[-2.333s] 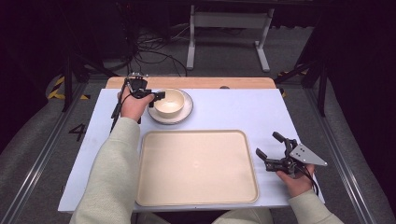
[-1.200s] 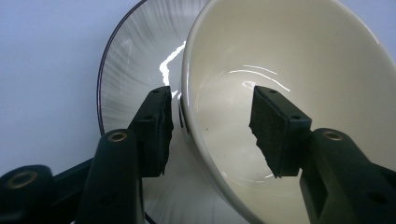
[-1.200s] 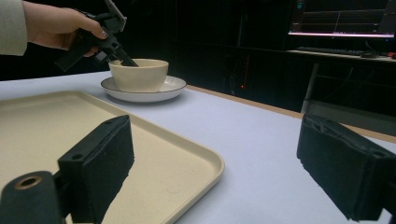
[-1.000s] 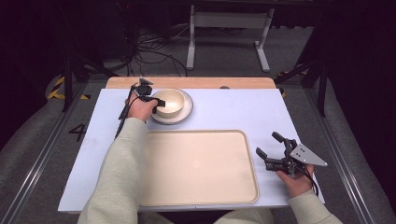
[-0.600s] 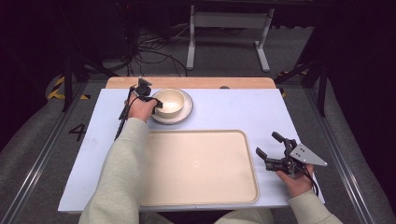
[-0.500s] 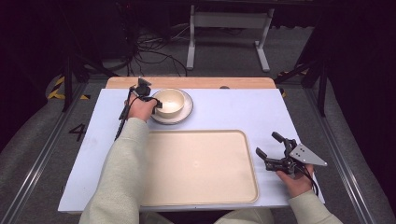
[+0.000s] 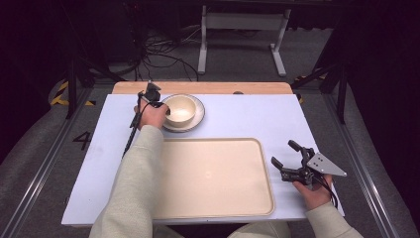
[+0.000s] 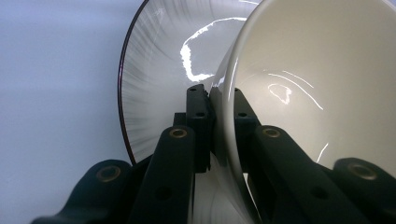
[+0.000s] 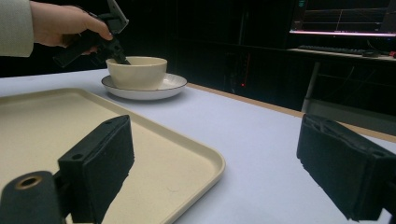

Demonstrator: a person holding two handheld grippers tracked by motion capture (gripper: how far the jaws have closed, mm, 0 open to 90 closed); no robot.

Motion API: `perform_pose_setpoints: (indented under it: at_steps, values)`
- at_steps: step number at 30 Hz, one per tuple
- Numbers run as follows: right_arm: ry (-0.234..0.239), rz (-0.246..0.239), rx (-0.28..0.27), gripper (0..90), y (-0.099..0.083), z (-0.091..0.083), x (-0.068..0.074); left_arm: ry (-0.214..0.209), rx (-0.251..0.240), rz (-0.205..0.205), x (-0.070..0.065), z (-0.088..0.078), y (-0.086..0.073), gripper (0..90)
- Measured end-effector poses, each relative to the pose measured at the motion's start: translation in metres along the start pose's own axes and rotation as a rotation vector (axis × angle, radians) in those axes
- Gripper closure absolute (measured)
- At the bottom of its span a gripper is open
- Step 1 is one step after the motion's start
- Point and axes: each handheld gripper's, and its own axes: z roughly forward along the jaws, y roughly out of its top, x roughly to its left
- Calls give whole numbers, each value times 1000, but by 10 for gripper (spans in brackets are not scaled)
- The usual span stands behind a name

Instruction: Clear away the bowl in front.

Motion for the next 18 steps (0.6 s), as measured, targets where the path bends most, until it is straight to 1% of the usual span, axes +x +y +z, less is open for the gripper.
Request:
perform_pose_setpoints:
  at_steps: [1, 5, 9, 13, 14, 16, 18]
  values:
    - [-1, 0, -2, 112, 0, 0, 0, 0, -8, -2, -1, 0, 0, 834]
    - [-1, 0, -2, 113, 0, 0, 0, -6, -14, 3, -3, -3, 1, 831]
    - [-1, -2, 2, 116, 0, 0, 0, 16, -11, 9, -7, -6, 1, 829]
    - [0, 0, 1, 118, 0, 0, 0, 27, -2, 35, -12, -10, 3, 822]
    - [0, 1, 1, 118, 0, 0, 0, 20, -1, 46, -14, -11, 3, 820]
    - [0, 2, 0, 118, 0, 0, 0, 14, -1, 48, -17, -15, 5, 819]
    - [-1, 1, 0, 116, 0, 0, 0, 7, -12, 62, -20, -18, 6, 819]
